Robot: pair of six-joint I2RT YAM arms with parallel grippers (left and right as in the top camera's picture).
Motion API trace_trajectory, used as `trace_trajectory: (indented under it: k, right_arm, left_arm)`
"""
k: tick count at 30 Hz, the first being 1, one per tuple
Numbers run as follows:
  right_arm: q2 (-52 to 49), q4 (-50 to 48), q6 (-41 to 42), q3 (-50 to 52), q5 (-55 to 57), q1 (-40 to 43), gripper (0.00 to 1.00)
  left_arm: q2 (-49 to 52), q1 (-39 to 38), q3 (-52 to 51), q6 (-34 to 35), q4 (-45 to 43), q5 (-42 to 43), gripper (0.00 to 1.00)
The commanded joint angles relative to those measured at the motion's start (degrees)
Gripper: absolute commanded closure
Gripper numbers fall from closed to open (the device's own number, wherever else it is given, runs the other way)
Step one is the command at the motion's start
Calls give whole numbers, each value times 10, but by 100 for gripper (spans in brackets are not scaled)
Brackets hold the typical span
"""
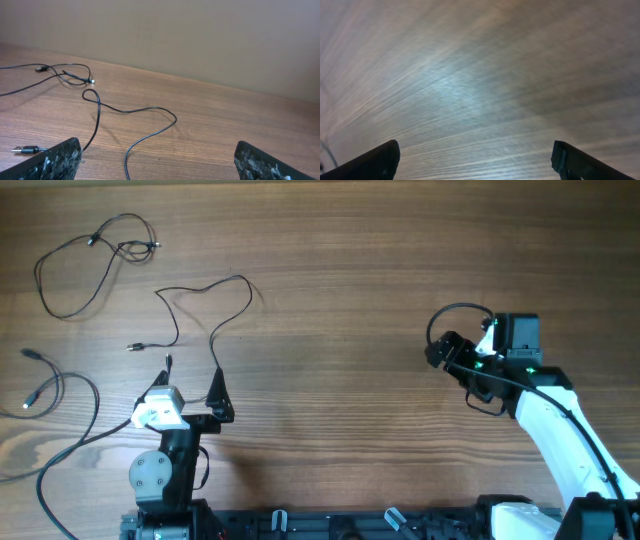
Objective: Untangle cables
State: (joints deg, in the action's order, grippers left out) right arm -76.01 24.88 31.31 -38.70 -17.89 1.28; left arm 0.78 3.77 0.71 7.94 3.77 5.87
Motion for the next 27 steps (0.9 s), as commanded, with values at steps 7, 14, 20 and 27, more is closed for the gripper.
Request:
trace_trajectory:
  k: [7, 14, 20, 27]
  right_arm:
    - [185, -9, -79, 1, -44, -3, 0]
    - [349, -9, -108, 1, -1, -3, 0]
    - [452, -14, -108, 1, 0, -3, 0]
    - [583, -46, -151, 2, 23, -3, 0]
  left_arm:
    - [-5, -2, -4, -11, 0, 9, 0]
    - [-5, -2, -4, -11, 0, 9, 0]
    - [-5, -2, -4, -11, 0, 9, 0]
    - [-5, -2, -4, -11, 0, 9, 0]
